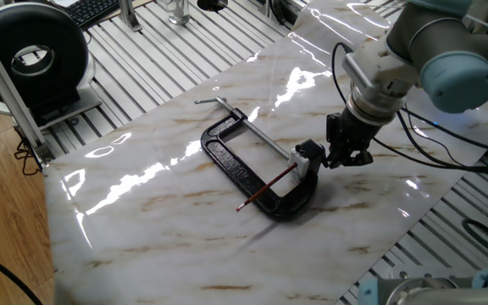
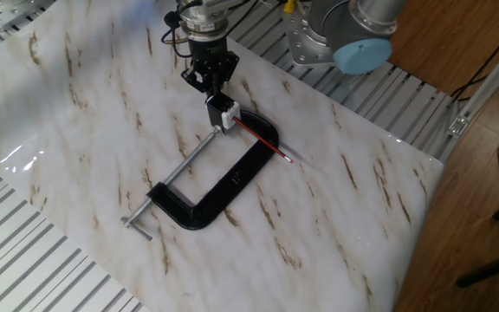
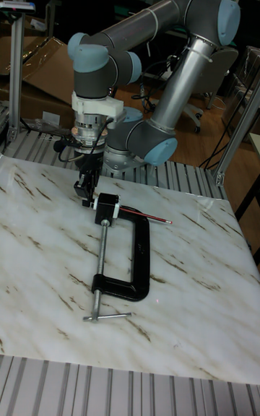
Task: Sharpen the pencil with a pencil sharpener
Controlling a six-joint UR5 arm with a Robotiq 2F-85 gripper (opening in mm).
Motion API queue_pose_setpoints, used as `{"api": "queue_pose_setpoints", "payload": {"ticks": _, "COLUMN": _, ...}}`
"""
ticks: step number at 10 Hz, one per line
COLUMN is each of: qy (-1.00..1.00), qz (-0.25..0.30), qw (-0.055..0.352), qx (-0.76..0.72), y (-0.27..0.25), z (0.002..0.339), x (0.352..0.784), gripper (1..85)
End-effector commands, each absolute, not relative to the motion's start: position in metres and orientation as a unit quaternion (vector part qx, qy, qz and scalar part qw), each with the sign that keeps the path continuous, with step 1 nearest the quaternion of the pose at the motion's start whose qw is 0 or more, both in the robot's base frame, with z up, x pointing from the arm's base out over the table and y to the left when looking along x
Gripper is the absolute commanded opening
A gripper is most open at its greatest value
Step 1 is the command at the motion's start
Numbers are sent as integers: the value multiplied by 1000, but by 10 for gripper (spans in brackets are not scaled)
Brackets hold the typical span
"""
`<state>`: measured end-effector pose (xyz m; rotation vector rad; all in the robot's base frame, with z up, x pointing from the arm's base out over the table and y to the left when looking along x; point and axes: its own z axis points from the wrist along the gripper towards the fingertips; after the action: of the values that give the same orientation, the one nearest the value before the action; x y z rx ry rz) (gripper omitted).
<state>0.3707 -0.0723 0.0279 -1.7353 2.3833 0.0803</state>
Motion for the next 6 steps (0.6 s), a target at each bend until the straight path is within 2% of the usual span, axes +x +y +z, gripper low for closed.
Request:
{"api": "queue_pose_setpoints", "payload": {"ticks": 1, "qy": 805, "qz": 25, "qw": 113, "qx": -582, "y": -73, "z": 27, "x": 374, "gripper": 10}}
{"api": "queue_pose_setpoints", "payload": {"ticks": 6, "qy": 778, "qz": 42, "qw": 131, "qx": -614, "y": -65, "z": 30, "x": 369, "gripper": 10}}
